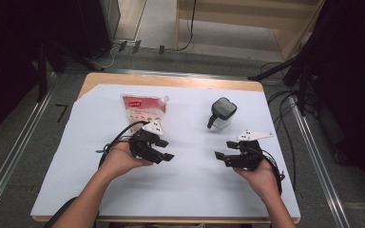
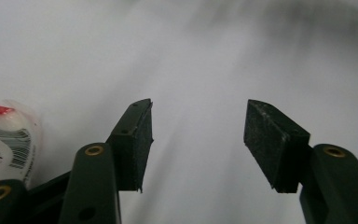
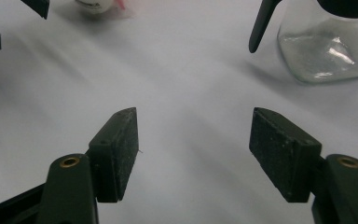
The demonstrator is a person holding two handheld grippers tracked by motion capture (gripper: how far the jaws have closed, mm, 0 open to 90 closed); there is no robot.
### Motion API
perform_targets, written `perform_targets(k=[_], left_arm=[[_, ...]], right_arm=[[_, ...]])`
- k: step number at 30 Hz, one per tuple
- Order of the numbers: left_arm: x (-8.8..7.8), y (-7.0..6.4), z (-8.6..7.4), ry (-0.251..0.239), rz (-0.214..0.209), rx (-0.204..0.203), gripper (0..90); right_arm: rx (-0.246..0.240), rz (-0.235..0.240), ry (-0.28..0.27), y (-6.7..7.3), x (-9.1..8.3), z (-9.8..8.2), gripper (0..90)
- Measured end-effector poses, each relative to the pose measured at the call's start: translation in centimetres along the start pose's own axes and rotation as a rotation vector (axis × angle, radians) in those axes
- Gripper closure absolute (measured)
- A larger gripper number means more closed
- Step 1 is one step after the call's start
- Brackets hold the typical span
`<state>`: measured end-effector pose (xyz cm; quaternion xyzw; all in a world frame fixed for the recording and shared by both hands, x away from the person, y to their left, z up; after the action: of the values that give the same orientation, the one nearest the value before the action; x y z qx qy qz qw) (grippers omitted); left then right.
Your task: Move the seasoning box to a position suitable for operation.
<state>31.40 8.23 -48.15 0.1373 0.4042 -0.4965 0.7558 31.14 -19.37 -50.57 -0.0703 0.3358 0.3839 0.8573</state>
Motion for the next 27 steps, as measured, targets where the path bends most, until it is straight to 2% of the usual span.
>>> perform_targets(k=[3,7,12,13,15,16,17,18,19,20,21,22,23,27], left_arm=[[-0.2,-0.1,0.0,-0.016,-0.012,0.000,40.8],[-0.3,0.0,-0.1,-0.015,-0.009,0.000,39.4],[-0.5,0.2,-0.1,-0.015,-0.012,-0.006,39.0],[-0.7,0.2,-0.1,-0.019,-0.014,-0.011,39.1],[-0.8,0.2,-0.2,-0.020,-0.010,-0.008,39.2],[-0.8,0.2,-0.2,-0.020,-0.010,-0.008,39.1],[-0.8,0.2,-0.2,-0.019,-0.010,-0.009,39.1],[-0.8,0.2,-0.2,-0.018,-0.009,-0.009,39.1],[-0.9,0.1,-0.3,-0.026,-0.011,-0.015,39.1],[-0.9,0.1,-0.3,-0.026,-0.011,-0.015,39.1],[-1.1,0.1,-0.4,-0.021,-0.007,-0.015,39.2],[-1.1,0.0,-0.4,-0.029,-0.012,-0.018,39.2],[-1.2,0.0,-0.4,-0.029,-0.011,-0.015,39.2],[-1.3,-0.2,-0.7,-0.025,-0.001,-0.015,39.3]], right_arm=[[-0.008,-0.004,-0.008,-0.1,0.2,0.1,34.6],[-0.004,-0.005,-0.009,-0.2,0.3,0.1,37.1],[-0.002,-0.002,-0.002,-0.2,0.4,0.2,45.0],[0.024,-0.016,-0.002,-0.4,0.3,0.4,52.2],[0.045,-0.024,-0.007,-0.6,0.2,0.7,58.8],[0.045,-0.024,-0.007,-0.6,0.2,0.7,58.8],[0.044,-0.031,-0.015,-0.8,0.2,0.8,62.8],[0.051,-0.038,-0.033,-1.2,0.1,1.2,70.7],[0.057,-0.041,-0.036,-1.4,0.1,1.4,74.4],[0.057,-0.041,-0.036,-1.4,0.1,1.4,74.4],[0.054,-0.050,-0.050,-1.8,0.1,1.8,84.6],[0.054,-0.050,-0.050,-1.8,0.1,1.8,84.6],[0.051,-0.057,-0.055,-2.1,0.2,2.0,90.0],[0.058,-0.061,-0.043,-2.6,0.7,2.3,90.0]])
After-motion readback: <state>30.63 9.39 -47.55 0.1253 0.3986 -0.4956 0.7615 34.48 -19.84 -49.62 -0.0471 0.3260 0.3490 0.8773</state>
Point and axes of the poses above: each handheld gripper's, and its own axes: x roughly forward along the jaws, z roughly out of its top, y roughly to its left, the point moved 5 cm from there along x, roughly forward along the jaws, and after that the axes turned 4 degrees about -x, right-handed, at the moved point
